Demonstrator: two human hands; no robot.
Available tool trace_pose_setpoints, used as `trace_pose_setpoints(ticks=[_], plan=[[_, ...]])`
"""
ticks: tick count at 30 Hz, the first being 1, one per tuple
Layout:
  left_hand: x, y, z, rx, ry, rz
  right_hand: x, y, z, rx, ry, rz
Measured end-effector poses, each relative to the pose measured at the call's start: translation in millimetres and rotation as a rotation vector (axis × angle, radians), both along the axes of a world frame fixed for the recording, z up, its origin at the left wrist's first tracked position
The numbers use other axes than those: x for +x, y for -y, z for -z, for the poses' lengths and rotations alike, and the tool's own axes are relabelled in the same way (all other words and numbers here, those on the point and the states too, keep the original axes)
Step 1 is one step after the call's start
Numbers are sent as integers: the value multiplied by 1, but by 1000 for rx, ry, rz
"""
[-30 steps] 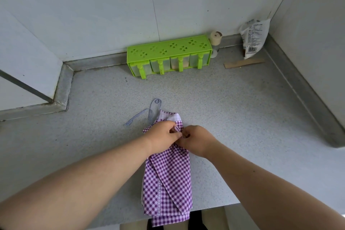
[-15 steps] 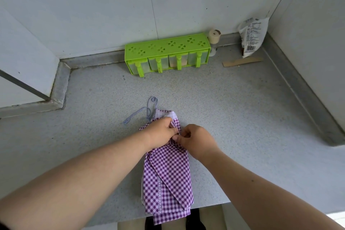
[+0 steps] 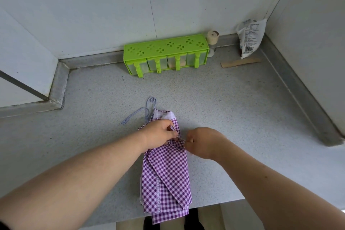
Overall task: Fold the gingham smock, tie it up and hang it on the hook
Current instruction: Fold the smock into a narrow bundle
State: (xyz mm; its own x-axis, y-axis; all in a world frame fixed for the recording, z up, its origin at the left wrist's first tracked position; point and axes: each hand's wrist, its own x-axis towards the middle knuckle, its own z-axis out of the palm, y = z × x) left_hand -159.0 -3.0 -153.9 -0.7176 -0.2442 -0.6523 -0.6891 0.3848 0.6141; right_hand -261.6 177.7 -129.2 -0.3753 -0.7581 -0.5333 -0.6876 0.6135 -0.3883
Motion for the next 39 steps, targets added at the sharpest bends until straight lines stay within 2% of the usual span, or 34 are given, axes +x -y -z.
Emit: trace_pose_setpoints(ticks=[2,7,16,23,26,29,32,36,39], plan=[[0,-1,0,9,-12,-13,3,4,5,-60,-136,-5],[1,-5,0,-12,-38,-32,12,21,15,-29,-154,6],[3,-6,-2,-124,-121,-10,14,-1,27,-123,-4,-31],[4,-2,-6,-11,-185,-170,20,-12,28,-23,58,-92],[4,-9,-8,25,-176,-158,22,-14,29,24,37,-140],[4,-14,-13,46,-171,-112,24,-16,25,-57,-60,-137],[6,-16,-13,11,-156,-72,27,-18,28,-210,-119,-31],[9,-18,-12,-60,-167,-33,29,-16,38,-303,-10,-26],[9,-18,-14,-94,-163,-19,22,-18,30,-226,191,109]])
